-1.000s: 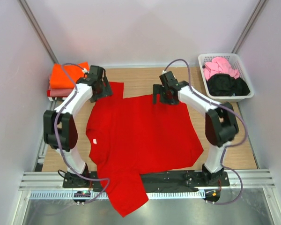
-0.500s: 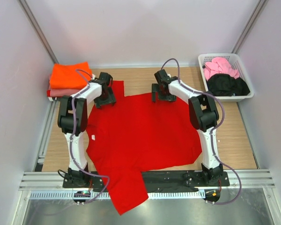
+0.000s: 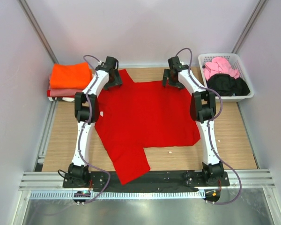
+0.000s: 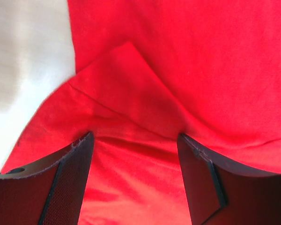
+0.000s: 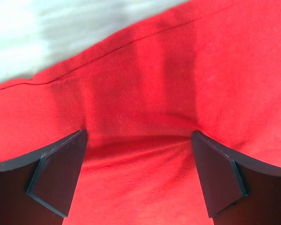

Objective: Fold and stack the t-shirts
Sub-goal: Flatten the tshirt out, then fold the tshirt

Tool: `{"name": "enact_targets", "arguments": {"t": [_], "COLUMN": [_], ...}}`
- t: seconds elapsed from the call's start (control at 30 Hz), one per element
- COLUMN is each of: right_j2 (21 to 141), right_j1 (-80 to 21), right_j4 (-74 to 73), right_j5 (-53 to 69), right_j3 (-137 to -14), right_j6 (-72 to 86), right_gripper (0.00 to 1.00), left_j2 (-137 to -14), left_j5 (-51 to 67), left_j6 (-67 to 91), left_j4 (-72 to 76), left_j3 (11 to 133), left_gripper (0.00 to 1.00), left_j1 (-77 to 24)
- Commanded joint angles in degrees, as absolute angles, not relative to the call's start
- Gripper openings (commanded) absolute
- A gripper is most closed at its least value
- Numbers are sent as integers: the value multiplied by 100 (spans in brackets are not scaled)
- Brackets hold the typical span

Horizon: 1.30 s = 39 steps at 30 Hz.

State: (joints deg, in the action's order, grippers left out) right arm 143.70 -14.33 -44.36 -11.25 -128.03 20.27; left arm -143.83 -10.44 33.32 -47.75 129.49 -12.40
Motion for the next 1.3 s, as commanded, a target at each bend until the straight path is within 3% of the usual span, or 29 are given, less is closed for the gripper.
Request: {"name": "enact_targets", "arguments": {"t": [0.0, 0.27, 0.57, 0.7, 0.9, 0.93, 1.0, 1.07, 1.27], "right_j2": [14915, 14793, 13431, 12184, 9847, 9548, 8748, 7986, 7128], "right_j1": [-1301, -1283, -1283, -1301, -1371, -1388, -1389, -1389, -1397], "right_j4": [-4887, -4851, -5203, -4905, -4150, -3940, -3894, -3684, -3700], "right_j5": [-958, -817, -1098, -1256, -1687, -1757, -1837, -1741, -1353], "right_j3": [-13086, -13342, -13001, -11587, -8521, -7751, -7105, -5973, -4923], "right_j6": [1978, 1828, 1801, 1871, 2442, 2522, 2680, 3022, 3295], "right_gripper": [100, 100, 100, 100, 100, 100, 99, 95, 82], "left_j2": [-15186, -14451, -11780, -10480, -8573, -8369, -7939, -7500, -6207], "left_j5": [-844, -545, -791, -878, -774, -704, -764, -1123, -1379], "left_j6": [3155, 3015, 3120, 3129, 3208, 3156, 3059, 2988, 3040], "left_j4": [-5475, -4983, -4931, -4825, -4816, -4938, -5176, -5579, -5538], "left_j3": [14078, 13659, 11666, 10242, 8167, 7791, 7490, 6920, 5995], "left_gripper": [73, 79, 80, 80, 81, 93, 94, 95, 98], "left_j1": [-1204, -1239, -1345, -1458, -1775, -1854, -2178, -2485, -2645]}}
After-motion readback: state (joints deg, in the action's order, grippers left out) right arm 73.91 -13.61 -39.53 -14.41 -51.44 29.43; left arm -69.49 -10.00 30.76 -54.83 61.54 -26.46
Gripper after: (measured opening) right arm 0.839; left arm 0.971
